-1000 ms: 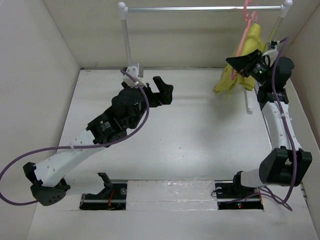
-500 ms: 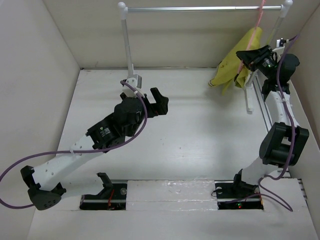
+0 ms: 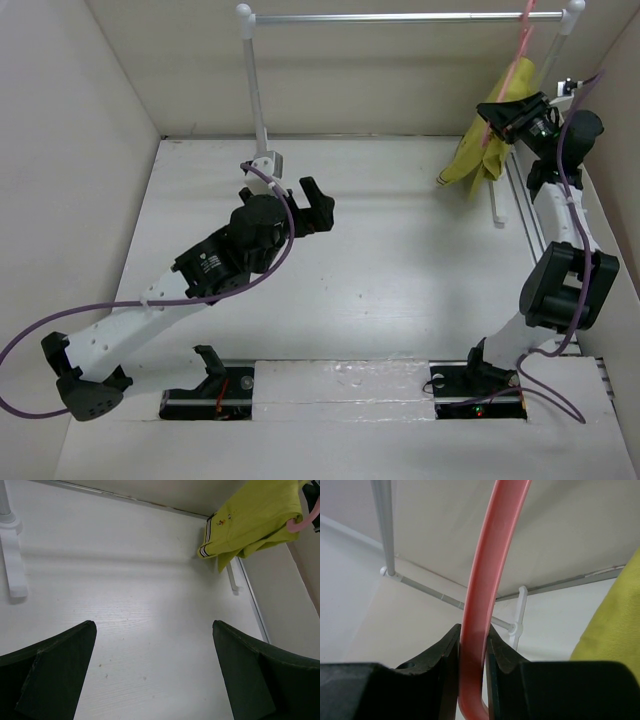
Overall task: Place the trousers on the hanger
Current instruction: Place the hanger at the clothesline, then reset both arms
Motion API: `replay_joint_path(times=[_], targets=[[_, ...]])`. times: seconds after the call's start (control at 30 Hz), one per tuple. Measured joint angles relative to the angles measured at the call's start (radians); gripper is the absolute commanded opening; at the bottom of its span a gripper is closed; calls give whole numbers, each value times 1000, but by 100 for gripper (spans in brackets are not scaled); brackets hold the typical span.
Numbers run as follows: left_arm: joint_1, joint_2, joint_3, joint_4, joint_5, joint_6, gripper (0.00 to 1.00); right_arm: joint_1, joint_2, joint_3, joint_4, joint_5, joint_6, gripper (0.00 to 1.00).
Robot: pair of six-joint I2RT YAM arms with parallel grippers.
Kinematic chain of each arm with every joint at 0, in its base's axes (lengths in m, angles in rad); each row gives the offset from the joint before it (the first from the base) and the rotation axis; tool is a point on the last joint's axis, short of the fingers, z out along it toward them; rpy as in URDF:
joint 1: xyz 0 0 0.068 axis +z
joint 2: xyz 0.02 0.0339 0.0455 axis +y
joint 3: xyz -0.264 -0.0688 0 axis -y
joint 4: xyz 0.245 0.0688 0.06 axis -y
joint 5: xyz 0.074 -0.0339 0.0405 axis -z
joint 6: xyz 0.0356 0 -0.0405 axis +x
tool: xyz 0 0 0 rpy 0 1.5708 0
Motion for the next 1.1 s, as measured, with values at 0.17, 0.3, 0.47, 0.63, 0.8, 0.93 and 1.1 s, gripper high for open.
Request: replay_joint_path(times=[0.17, 0.3, 0.47, 0.63, 0.8, 0.93, 1.1], targets=[[14, 0, 0, -23, 7, -11, 99, -18, 0, -27, 13, -2, -6, 11], [14, 0, 0, -38, 14, -16, 99, -21, 1, -40, 32, -4, -11, 45], [14, -2, 0, -51, 19, -22, 99, -27, -15, -40, 75, -4, -76, 78], [14, -8, 1, -56, 18, -24, 99, -56, -88, -38, -50, -5, -225, 83], [14, 19, 31, -65, 14, -20, 99, -113, -195, -19, -283, 4, -422, 84], [17, 97, 68, -55, 15, -19, 99, -141, -301, -4, -467, 34, -577, 81], [145, 211, 102, 1, 201, -33, 99, -36, -526, -76, -639, 131, -737, 69]])
